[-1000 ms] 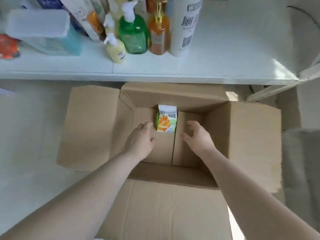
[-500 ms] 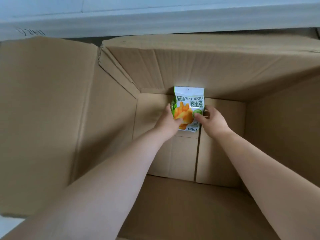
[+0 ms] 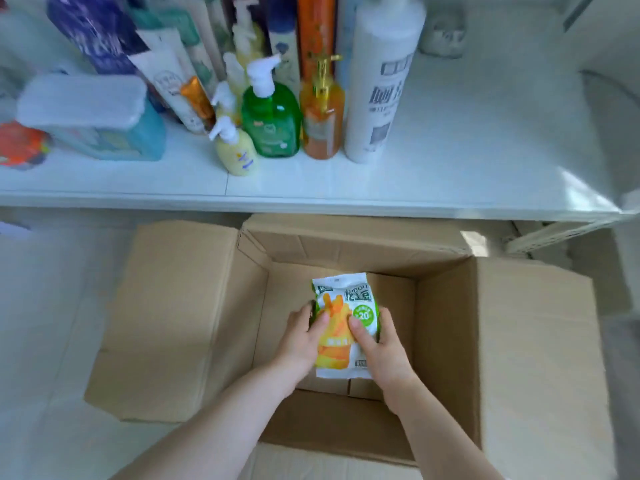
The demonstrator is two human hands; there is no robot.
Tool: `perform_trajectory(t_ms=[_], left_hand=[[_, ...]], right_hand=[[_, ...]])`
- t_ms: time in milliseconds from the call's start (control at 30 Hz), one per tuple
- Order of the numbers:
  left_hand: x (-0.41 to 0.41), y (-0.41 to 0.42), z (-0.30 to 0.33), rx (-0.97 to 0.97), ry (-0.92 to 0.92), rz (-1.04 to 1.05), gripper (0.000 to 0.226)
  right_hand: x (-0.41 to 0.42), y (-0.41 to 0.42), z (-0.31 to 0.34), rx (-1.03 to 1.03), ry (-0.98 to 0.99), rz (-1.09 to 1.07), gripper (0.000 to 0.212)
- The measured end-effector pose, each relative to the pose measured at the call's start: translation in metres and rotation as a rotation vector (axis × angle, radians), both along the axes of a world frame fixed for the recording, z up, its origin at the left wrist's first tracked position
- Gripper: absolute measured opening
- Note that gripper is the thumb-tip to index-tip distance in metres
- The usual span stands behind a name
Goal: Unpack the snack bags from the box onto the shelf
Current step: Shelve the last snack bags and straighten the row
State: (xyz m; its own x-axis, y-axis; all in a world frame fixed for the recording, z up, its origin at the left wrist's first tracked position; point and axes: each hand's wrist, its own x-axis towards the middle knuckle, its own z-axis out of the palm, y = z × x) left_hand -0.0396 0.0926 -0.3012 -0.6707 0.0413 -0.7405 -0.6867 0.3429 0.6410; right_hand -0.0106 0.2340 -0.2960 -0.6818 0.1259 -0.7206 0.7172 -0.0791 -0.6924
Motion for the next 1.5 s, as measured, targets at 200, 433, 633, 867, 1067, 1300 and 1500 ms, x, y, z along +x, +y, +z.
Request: perform_trajectory(t_ms=[200, 433, 633, 867, 1067, 1300, 1500], left_hand=[[0.028, 0.001, 0.179, 0.13, -0.023, 0.185, 0.034], [0.065, -0.009, 0.315, 0.161, 0.13, 0.122, 0.047], [0.107, -0.026, 0.416, 0.293, 0.195, 0.204, 0.03], [0.165, -0.076, 0.51, 0.348, 0.409, 0.1, 0.025], [0.175, -0.136, 0.548, 0.304, 0.508, 0.093, 0.018], [0.15, -0.238, 0.54, 0.296, 0.48, 0.162, 0.014], [0.101, -0.369, 0.541, 0.296, 0.466, 0.194, 0.016]], right_hand=[[0.056, 0.0, 0.164, -0.001, 0.043, -0.004, 0.084], [0.1, -0.013, 0.309, -0.028, 0.28, 0.066, 0.084], [0.143, -0.027, 0.407, -0.051, 0.397, 0.072, 0.068], [0.179, -0.051, 0.498, -0.036, 0.497, 0.087, 0.048], [0.18, -0.106, 0.526, -0.052, 0.503, 0.124, 0.022], [0.145, -0.201, 0.522, -0.096, 0.497, 0.19, 0.034], [0.098, -0.332, 0.52, -0.148, 0.466, 0.206, 0.038]])
